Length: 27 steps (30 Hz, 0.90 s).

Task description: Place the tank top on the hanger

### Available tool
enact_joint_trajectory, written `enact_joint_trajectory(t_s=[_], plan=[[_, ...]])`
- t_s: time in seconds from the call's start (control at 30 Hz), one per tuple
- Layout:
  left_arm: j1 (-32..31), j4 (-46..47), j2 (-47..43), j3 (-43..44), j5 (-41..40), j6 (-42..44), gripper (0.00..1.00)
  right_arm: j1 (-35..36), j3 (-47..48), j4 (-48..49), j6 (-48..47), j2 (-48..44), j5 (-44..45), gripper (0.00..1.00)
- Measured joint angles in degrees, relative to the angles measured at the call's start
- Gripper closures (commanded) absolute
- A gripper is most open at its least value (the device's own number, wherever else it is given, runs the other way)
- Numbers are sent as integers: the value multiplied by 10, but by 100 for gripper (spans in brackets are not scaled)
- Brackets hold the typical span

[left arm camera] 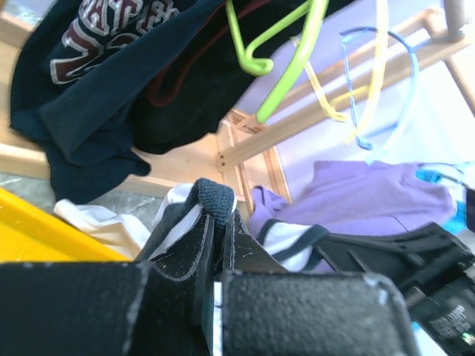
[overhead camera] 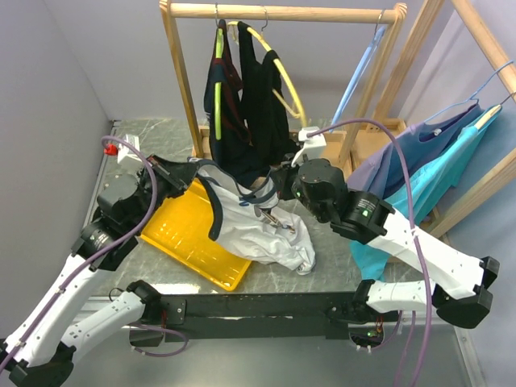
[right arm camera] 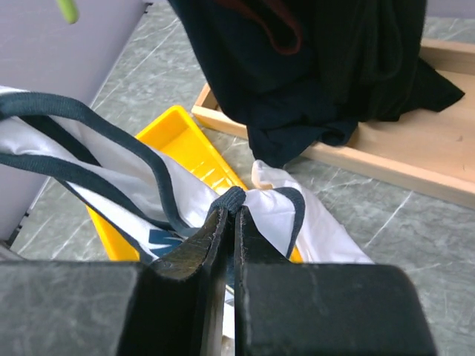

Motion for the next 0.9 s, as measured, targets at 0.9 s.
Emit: enact_joint_trajectory(t_s=[0.9], plan=[[0, 67, 212, 424, 144, 145, 99, 0, 335, 38, -158, -20, 134, 100]])
